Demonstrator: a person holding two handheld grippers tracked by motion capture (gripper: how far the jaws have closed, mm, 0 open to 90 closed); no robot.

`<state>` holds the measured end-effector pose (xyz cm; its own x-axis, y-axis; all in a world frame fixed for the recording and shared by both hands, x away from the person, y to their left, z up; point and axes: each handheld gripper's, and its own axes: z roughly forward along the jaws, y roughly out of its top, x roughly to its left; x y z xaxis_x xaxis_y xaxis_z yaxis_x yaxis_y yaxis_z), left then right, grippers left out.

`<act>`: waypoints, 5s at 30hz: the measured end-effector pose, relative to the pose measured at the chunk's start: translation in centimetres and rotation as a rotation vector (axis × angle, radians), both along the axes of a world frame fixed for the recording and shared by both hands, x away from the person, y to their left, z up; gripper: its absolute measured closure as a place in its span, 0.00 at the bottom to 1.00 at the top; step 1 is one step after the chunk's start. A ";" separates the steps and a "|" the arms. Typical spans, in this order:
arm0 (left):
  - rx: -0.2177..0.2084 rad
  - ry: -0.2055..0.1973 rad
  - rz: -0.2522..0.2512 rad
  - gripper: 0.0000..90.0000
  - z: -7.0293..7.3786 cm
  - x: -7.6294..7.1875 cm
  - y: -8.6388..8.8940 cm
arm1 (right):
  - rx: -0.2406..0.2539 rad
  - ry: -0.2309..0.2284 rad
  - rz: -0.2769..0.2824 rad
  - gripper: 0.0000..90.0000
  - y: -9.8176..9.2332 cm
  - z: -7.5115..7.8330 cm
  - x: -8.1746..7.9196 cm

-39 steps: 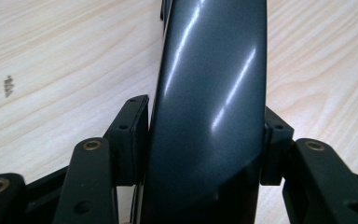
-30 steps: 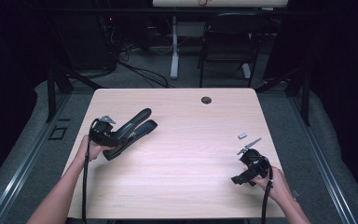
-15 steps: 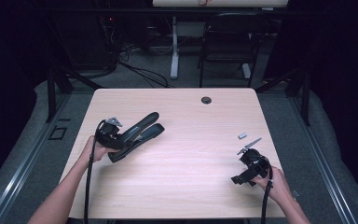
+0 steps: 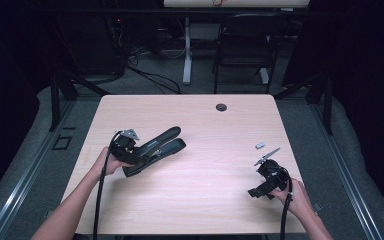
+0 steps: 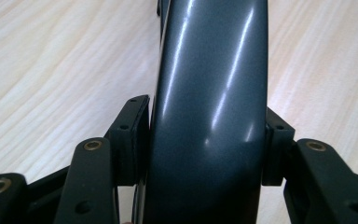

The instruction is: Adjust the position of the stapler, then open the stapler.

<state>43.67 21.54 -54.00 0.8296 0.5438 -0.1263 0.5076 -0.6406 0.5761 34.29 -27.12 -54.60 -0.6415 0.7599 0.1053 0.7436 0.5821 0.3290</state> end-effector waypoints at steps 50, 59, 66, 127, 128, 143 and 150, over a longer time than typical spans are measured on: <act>-0.003 0.024 -0.458 0.52 0.0 -4.3 -9.1 | 0.022 0.000 -0.003 0.07 0.1 -0.2 0.0; 0.000 0.032 -0.504 0.51 0.0 -5.1 -10.0 | 0.015 -0.002 -0.003 0.07 0.1 -0.2 -0.1; 0.006 0.033 -0.502 0.51 0.0 -5.7 -10.3 | 0.002 0.001 0.016 0.07 0.0 0.0 0.0; -0.200 -0.234 -0.077 0.35 5.3 -14.3 -14.0 | -0.072 -0.081 0.119 0.20 1.8 0.5 -0.9; -0.196 -0.227 -0.097 0.40 5.0 -14.6 -14.4 | -0.059 -0.092 0.117 0.23 2.1 0.2 -1.1; -0.175 -0.190 -0.157 0.73 2.3 -15.0 -16.1 | -0.007 -0.238 0.160 0.61 3.2 1.8 -2.0; -0.138 -0.178 -0.152 0.92 0.3 -15.3 -17.2 | 0.172 -0.208 0.160 0.82 4.0 1.8 -2.1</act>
